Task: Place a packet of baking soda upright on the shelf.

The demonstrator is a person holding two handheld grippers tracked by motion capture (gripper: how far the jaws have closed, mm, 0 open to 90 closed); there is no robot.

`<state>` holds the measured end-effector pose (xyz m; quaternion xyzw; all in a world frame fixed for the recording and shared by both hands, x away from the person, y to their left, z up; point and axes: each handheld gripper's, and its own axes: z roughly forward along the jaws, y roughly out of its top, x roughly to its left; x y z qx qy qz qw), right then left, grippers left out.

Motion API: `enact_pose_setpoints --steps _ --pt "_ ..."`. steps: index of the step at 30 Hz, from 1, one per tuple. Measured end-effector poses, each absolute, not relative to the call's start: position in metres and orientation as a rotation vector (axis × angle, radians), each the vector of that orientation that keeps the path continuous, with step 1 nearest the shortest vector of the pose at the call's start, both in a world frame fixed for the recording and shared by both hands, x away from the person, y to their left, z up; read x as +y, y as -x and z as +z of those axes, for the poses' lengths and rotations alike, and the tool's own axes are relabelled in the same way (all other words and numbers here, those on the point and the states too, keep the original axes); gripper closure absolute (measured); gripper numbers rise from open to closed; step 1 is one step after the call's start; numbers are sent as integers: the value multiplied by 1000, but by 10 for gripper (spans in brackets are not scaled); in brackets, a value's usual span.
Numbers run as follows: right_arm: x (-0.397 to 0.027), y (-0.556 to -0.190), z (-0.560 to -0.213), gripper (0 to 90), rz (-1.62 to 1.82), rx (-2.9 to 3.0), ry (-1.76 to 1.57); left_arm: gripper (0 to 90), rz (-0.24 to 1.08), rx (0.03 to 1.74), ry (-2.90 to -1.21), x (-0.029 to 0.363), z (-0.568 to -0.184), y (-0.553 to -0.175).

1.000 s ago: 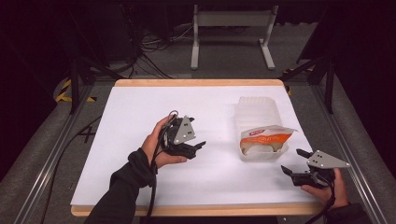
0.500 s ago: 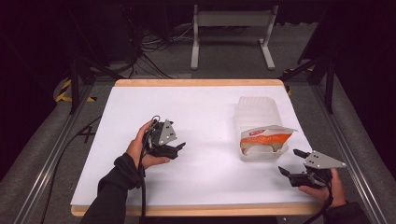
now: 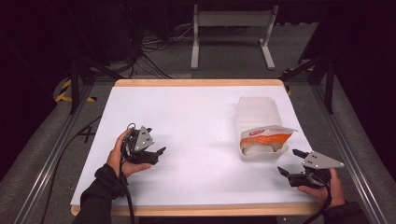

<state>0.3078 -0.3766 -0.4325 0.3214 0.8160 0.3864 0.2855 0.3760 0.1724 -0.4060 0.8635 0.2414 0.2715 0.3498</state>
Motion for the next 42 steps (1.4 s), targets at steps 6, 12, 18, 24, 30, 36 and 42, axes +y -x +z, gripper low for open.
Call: enact_pose_setpoints --steps 6,12,18,24,30,36,42 --pt "-376 -308 -433 153 1025 2183 -859 183 705 673 -2219 193 -412 -368" --pt "-375 -309 -433 150 1018 2183 -852 181 711 714 -2210 212 -417 -358" --pt "-374 -310 -433 150 1013 2185 -846 181 717 755 -2162 227 -421 -350" --pt "-373 -311 -433 148 1010 2184 -842 180 698 797 -2118 244 -427 -340" --pt "-373 -312 -433 146 1011 2182 -836 179 674 858 -2058 264 -434 -333" --pt "-374 -312 -433 143 1010 2173 -840 174 652 888 -2014 279 -440 -322" --pt "-375 -313 -433 138 1010 2165 -841 175 614 925 -1916 300 -441 -305"
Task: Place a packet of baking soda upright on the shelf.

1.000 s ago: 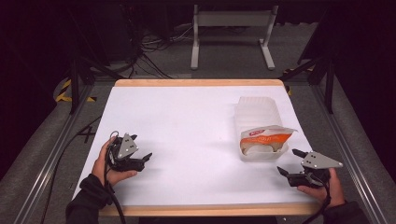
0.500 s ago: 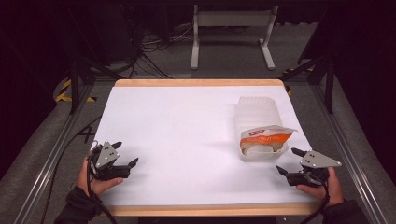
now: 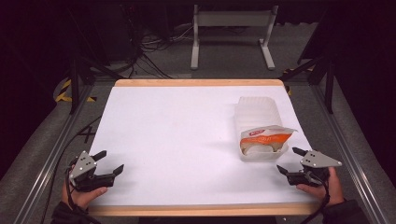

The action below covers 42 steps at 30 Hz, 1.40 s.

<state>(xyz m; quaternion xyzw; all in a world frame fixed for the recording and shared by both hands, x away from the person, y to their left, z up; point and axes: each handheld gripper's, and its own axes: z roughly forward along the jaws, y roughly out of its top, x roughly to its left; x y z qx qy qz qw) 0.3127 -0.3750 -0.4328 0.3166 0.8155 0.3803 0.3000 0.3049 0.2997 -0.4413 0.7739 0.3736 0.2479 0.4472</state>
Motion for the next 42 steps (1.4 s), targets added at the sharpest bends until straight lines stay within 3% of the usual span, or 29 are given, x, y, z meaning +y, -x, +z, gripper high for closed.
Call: enact_pose_setpoints --steps 14,42 --pt "-379 -312 -433 128 1014 2145 -861 125 589 1005 -1767 323 -456 -282" --pt "-377 -312 -432 125 1019 2128 -857 115 618 969 -1789 315 -454 -283"
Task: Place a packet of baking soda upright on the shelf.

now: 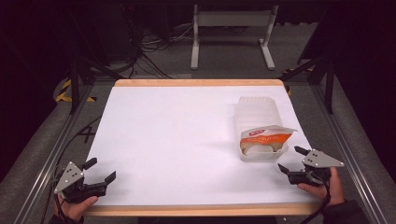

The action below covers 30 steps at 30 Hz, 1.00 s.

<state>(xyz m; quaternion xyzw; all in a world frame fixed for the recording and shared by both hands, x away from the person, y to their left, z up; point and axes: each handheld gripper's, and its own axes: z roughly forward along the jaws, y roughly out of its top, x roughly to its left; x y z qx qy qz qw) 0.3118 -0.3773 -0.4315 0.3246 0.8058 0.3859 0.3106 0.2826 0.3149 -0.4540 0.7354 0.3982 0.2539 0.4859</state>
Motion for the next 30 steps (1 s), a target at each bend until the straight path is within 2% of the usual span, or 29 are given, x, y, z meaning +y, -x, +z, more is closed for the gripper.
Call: enact_pose_setpoints --steps 30 --pt "-379 -312 -432 125 1030 2128 -863 117 641 957 -1841 307 -452 -285"
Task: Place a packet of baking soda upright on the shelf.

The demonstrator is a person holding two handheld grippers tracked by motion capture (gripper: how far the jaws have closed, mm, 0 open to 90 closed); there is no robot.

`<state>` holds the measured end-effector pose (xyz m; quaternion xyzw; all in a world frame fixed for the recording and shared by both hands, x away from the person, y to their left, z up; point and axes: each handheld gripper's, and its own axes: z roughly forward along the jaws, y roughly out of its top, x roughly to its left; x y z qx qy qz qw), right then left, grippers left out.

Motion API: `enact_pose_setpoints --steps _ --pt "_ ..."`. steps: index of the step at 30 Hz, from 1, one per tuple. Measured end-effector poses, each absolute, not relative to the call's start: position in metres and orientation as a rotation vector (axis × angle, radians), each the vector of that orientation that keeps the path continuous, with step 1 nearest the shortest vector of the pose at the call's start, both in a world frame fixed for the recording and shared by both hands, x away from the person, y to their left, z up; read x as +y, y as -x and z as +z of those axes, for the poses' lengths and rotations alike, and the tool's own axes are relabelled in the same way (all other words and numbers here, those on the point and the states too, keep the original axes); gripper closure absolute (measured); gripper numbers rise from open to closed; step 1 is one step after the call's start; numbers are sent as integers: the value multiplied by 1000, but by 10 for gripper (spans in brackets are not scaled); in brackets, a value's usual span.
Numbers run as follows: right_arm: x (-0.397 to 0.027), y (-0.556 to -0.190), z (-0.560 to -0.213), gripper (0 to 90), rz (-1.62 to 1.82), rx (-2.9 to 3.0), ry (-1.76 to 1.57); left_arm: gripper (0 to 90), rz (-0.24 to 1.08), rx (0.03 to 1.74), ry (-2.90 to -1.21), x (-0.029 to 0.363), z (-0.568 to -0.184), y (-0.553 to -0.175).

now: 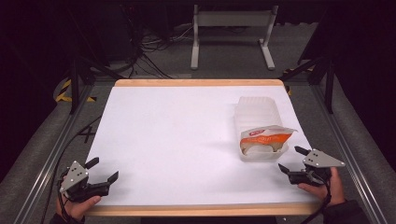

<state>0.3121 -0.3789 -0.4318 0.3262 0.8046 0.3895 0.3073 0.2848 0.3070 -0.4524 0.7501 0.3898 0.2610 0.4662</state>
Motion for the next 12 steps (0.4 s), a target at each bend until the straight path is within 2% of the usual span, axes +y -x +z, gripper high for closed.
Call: enact_pose_setpoints --steps 12 --pt "-379 -311 -430 121 1039 2115 -864 117 651 951 -1847 306 -450 -285"
